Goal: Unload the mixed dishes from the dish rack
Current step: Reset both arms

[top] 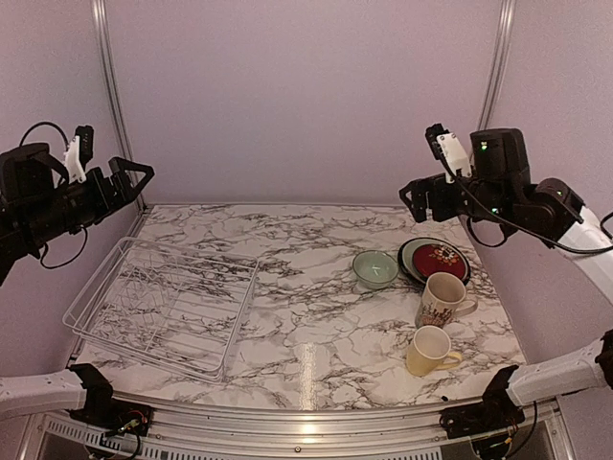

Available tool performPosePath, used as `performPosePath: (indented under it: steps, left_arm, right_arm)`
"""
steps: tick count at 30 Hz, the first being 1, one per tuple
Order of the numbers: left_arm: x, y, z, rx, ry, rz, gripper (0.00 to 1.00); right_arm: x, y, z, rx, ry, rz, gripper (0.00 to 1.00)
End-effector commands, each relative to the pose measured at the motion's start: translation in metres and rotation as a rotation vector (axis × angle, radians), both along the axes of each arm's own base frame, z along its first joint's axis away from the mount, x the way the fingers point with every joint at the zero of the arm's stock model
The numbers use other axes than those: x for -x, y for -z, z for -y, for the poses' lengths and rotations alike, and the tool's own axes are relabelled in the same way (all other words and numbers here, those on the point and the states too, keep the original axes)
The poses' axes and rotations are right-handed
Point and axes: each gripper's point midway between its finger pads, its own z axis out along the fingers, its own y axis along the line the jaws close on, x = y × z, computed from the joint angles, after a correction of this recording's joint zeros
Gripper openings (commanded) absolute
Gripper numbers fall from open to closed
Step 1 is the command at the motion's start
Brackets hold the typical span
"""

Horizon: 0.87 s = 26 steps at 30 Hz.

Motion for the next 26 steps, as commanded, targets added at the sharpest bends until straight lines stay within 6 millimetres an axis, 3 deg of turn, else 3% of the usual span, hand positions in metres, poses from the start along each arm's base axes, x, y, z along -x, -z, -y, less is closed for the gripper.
performPosePath:
  steps: [1,7,12,18,26]
  left_arm:
    - [0.018,-0.051,-0.017,0.028,-0.018,0.173,0.99]
    - [0.041,-0.077,-0.038,0.053,-0.052,0.276,0.99]
    - [0.060,-0.096,-0.058,0.075,-0.098,0.354,0.99]
    - [0.076,-0.109,-0.077,0.111,-0.151,0.407,0.99]
    - [0.075,-0.106,-0.077,0.104,-0.155,0.387,0.99]
  right_arm:
    - [0.027,-0.068,0.032,-0.181,0.049,0.199,0.98]
    - [0.073,-0.129,0.074,-0.336,0.070,0.406,0.99]
    - [0.108,-0.159,0.104,-0.448,0.073,0.560,0.99]
    - [0.120,-0.163,0.118,-0.492,0.094,0.610,0.98]
    - [0.119,-0.161,0.113,-0.478,0.073,0.609,0.99]
